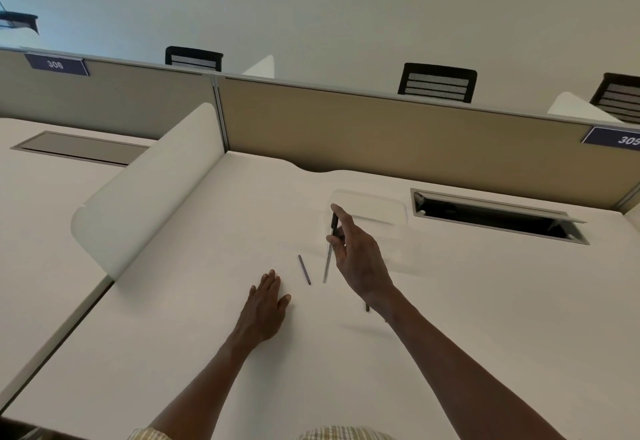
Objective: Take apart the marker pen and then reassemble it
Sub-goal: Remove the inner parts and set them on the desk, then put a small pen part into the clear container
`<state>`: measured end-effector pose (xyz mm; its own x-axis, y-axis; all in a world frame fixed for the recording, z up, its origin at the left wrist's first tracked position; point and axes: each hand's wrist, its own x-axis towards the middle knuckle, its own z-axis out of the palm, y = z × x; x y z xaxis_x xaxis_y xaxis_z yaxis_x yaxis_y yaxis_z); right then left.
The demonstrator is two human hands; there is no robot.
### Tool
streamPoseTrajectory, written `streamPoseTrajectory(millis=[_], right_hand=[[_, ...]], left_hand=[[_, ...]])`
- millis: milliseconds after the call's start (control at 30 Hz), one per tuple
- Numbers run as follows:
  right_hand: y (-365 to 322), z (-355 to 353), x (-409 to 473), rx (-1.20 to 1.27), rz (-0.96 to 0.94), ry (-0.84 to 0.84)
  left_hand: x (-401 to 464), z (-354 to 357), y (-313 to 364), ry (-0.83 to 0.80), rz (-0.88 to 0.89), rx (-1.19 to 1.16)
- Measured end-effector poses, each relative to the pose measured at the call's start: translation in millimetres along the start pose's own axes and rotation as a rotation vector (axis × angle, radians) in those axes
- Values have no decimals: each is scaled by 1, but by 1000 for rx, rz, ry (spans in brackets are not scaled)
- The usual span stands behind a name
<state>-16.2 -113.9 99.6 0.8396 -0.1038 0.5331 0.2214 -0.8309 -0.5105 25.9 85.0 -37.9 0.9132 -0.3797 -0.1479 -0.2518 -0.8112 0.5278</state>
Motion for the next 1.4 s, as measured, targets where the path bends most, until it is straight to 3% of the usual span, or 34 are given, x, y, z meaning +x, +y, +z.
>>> streamPoseTrajectory(millis=[167, 567, 767, 900, 1033, 1200, 1400], right_hand=[[-2, 3, 2, 37, 34, -37], [-15, 18, 17, 121, 8, -182], [-9, 25, 25, 203, 41, -229], [5, 35, 26, 321, 181, -176], [30, 55, 20, 159, 328, -173], [47, 83, 12, 16, 558, -311], [45, 113, 14, -74, 609, -425]], left_hand=[[-1, -30, 27, 164, 20, -298], [-11, -65, 86, 242, 87, -902], [-2, -61, 79, 314, -11, -955], [3, -60, 67, 340, -86, -993], [7, -58, 55, 362, -162, -1033], [12, -58, 48, 398, -219, -1094], [24, -59, 49, 394, -236, -1120]])
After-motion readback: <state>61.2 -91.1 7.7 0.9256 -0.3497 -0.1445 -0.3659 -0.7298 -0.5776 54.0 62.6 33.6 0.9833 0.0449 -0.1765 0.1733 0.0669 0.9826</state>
